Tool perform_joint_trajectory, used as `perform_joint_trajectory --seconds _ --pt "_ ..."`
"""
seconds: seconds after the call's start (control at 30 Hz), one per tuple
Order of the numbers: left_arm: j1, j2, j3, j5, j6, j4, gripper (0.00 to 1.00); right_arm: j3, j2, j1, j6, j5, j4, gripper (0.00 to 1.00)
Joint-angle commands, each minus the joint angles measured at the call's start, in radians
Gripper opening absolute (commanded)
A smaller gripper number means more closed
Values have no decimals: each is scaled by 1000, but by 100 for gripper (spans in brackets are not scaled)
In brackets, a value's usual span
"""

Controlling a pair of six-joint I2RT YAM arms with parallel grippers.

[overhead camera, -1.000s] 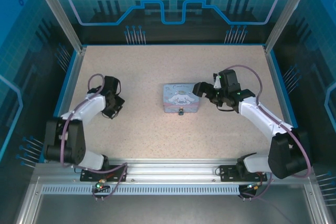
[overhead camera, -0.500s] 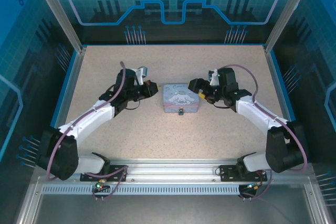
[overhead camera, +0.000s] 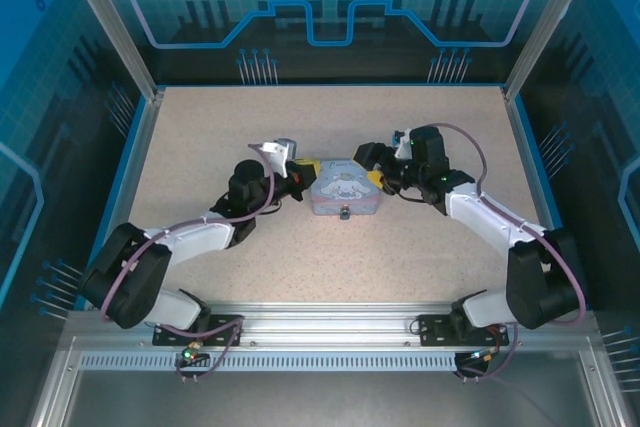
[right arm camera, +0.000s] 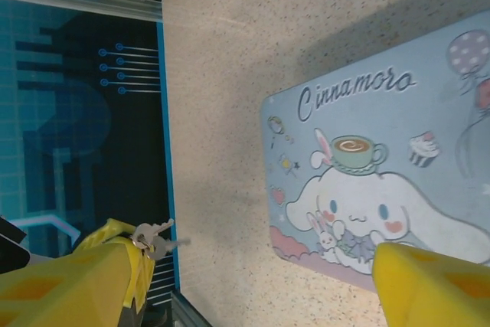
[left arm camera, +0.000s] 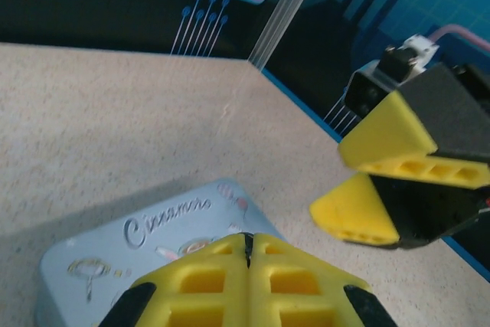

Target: Unlock a padlock with a key

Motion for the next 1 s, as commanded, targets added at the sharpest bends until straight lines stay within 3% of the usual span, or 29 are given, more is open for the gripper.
perform_joint_trajectory --seconds 0.0,0.23,0.33,0.43,0.6,0.8,0.97 --pt "-32 30 51 -19 53 130 0 19 30 27 72 10 61 81" --pt "-48 105 64 -25 0 259 0 19 46 45 95 9 92 76" --pt "-50 110 74 -35 -56 227 0 6 31 46 73 15 83 72" --pt "-50 74 139 -52 -117 -22 0 16 3 45 -46 35 0 65" --pt "-49 53 410 -99 -153 -670 0 39 -52 43 -330 116 -176 60" --pt "-49 131 673 -17 -201 -1086 0 -7 -113 42 -548 156 -176 56" --pt "-50 187 811 77 -231 -1264 0 -74 -164 36 -654 126 -78 52"
